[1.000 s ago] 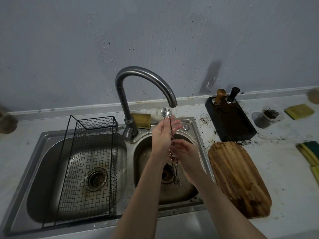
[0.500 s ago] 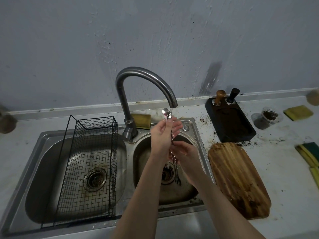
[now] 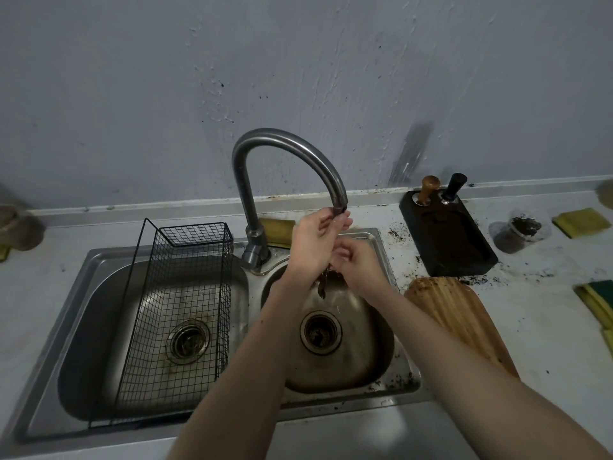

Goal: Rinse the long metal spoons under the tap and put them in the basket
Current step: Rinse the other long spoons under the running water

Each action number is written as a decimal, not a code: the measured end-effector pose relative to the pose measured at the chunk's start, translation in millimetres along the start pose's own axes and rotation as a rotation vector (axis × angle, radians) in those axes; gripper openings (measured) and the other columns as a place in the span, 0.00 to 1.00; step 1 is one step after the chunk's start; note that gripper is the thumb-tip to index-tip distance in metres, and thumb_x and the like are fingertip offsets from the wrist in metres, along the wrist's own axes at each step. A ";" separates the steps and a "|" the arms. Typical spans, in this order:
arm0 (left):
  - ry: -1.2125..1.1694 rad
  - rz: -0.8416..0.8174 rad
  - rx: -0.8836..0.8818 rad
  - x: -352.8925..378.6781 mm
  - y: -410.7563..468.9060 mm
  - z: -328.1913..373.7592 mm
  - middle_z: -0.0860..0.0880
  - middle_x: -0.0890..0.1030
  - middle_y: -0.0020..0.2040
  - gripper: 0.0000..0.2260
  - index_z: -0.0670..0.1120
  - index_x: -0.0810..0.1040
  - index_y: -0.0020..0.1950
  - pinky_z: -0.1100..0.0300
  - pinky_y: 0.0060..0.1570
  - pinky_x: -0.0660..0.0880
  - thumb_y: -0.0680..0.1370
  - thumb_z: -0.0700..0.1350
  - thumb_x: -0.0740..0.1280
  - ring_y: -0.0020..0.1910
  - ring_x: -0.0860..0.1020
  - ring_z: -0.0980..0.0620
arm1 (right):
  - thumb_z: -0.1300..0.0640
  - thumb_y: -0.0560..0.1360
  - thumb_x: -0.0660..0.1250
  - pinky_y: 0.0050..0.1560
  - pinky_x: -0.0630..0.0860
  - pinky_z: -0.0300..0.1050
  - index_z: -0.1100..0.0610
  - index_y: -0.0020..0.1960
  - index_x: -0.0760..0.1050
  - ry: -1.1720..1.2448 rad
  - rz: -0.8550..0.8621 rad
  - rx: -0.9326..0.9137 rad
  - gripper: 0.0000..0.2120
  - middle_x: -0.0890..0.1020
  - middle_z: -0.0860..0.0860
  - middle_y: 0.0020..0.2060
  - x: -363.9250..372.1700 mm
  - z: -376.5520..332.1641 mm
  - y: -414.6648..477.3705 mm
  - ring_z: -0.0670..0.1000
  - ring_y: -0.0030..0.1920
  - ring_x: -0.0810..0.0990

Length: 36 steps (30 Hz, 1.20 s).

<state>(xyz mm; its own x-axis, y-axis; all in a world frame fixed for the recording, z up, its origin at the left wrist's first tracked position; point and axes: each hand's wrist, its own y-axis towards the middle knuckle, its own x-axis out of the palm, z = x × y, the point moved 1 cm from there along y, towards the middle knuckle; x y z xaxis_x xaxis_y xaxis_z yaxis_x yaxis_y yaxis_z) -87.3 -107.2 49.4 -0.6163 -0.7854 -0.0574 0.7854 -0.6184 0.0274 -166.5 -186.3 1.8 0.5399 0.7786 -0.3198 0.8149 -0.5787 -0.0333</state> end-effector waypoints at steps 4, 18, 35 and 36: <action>0.101 0.011 0.008 -9.6 1.8 -5.3 0.49 0.86 0.44 0.06 0.44 0.84 0.54 0.69 0.42 0.80 0.78 0.40 0.70 0.43 0.85 0.61 | 0.66 0.76 0.69 0.45 0.80 0.55 0.65 0.46 0.79 -0.159 -0.079 -0.024 0.02 0.85 0.59 0.38 1.4 3.5 14.7 0.54 0.40 0.84; 0.092 0.070 0.020 -19.3 -3.8 -12.1 0.43 0.87 0.47 0.05 0.37 0.84 0.50 0.59 0.51 0.82 0.77 0.38 0.71 0.49 0.86 0.49 | 0.64 0.76 0.70 0.44 0.73 0.34 0.51 0.42 0.79 -0.180 -0.108 -0.071 0.10 0.83 0.44 0.37 -1.6 3.6 13.2 0.36 0.37 0.80; -0.221 -0.085 -0.321 -25.5 -48.3 -74.1 0.54 0.80 0.35 0.15 0.39 0.77 0.63 0.63 0.39 0.76 0.85 0.45 0.57 0.33 0.77 0.58 | 0.65 0.78 0.68 0.45 0.78 0.37 0.49 0.42 0.78 -0.278 -0.195 -0.110 0.12 0.83 0.42 0.38 11.8 -22.4 3.4 0.40 0.41 0.82; -0.240 -0.086 -0.329 -25.9 -50.5 -77.8 0.51 0.82 0.38 0.14 0.42 0.79 0.59 0.60 0.43 0.78 0.86 0.47 0.56 0.37 0.80 0.56 | 0.64 0.78 0.68 0.44 0.77 0.36 0.47 0.41 0.77 -0.269 -0.198 -0.107 0.13 0.83 0.42 0.37 14.1 -23.0 3.2 0.38 0.40 0.82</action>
<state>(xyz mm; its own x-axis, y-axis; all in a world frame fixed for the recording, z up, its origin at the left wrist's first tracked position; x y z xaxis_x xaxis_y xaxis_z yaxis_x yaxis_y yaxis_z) -106.6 -53.4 -28.1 -0.6454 -0.7398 0.1902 0.6828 -0.6704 -0.2904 -151.4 -171.6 19.0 0.3059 0.7732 -0.5555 0.9234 -0.3831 -0.0249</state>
